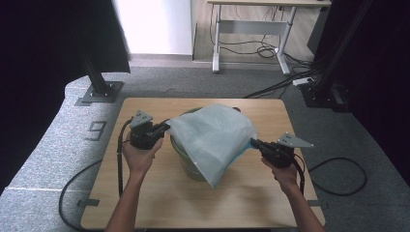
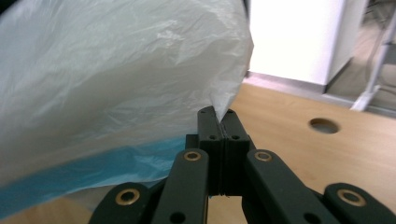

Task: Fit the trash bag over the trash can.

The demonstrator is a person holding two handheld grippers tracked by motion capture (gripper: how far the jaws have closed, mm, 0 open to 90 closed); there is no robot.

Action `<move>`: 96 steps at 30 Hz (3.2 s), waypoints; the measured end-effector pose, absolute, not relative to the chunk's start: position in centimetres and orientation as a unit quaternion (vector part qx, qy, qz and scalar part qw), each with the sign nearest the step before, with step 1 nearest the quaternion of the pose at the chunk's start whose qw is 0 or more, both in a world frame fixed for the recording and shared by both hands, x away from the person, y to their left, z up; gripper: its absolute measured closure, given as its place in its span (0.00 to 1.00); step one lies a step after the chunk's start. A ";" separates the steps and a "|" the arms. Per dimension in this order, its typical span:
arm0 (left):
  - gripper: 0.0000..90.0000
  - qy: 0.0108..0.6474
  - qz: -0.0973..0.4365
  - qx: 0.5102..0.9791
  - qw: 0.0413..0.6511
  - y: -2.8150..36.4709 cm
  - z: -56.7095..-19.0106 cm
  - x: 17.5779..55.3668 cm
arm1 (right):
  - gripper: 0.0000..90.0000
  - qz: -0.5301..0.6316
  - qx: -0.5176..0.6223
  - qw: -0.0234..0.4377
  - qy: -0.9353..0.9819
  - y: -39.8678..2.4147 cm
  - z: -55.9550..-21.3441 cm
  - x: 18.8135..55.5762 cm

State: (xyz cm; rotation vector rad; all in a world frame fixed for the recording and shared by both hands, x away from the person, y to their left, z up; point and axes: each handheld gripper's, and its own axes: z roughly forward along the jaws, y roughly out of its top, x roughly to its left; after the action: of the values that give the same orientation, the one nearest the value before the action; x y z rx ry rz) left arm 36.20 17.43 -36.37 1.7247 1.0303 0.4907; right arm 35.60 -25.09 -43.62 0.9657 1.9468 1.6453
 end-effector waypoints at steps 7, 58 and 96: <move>0.98 0.405 0.182 0.734 0.513 15.0 -36.5 36.3 | 0.98 0.601 0.347 0.234 0.681 -26.4 -40.7 35.0; 0.33 0.344 0.193 0.766 0.507 15.5 -31.9 30.6 | 0.98 0.561 0.360 0.269 0.695 -26.4 -39.7 34.2; 0.20 0.352 0.126 0.797 0.475 5.1 -36.4 33.6 | 0.98 0.571 0.345 0.248 0.702 -23.6 -40.7 33.8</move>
State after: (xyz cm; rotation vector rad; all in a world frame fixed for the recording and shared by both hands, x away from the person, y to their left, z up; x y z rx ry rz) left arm 33.63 5.13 -36.37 1.9481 0.8603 0.3081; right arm 33.80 -23.55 -40.66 0.9393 1.9151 1.5579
